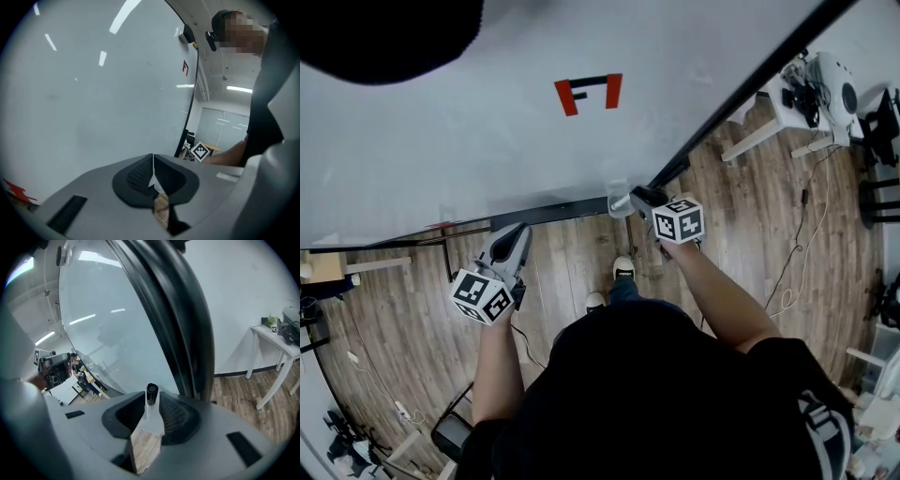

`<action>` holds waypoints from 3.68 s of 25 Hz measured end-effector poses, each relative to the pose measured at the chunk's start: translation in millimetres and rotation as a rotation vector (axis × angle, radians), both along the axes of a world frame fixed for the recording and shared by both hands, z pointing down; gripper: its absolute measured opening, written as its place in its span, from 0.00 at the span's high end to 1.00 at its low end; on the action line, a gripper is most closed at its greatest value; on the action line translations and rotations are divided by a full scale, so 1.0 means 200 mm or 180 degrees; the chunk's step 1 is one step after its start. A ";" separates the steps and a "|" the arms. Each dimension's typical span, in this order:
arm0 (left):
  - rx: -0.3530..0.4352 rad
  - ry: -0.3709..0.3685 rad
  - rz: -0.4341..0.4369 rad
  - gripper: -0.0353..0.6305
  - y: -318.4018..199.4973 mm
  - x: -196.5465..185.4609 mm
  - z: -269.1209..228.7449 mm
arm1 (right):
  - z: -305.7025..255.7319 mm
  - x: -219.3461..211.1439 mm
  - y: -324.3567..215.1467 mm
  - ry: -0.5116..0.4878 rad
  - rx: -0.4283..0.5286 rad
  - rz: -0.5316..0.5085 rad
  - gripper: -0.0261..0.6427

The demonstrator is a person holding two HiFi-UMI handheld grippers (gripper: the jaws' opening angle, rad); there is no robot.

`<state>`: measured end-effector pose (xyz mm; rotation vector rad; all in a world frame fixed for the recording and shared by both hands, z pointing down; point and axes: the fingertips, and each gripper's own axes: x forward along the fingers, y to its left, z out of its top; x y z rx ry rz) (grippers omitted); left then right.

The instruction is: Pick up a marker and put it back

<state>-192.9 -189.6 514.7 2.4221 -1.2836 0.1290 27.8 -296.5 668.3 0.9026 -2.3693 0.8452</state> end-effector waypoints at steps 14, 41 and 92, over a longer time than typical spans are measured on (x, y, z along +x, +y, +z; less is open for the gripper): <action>-0.0008 0.0015 0.0020 0.92 0.00 -0.02 0.00 | -0.01 -0.02 -0.01 0.0017 0.0020 0.0017 0.85; 0.0102 -0.0035 0.0045 0.92 0.14 -0.05 -0.08 | -0.19 -0.07 0.05 0.0007 0.0354 -0.0066 0.86; 0.0387 -0.0040 0.0468 0.92 0.51 0.20 -0.26 | -0.77 0.45 0.62 -0.0138 0.0999 0.0467 0.87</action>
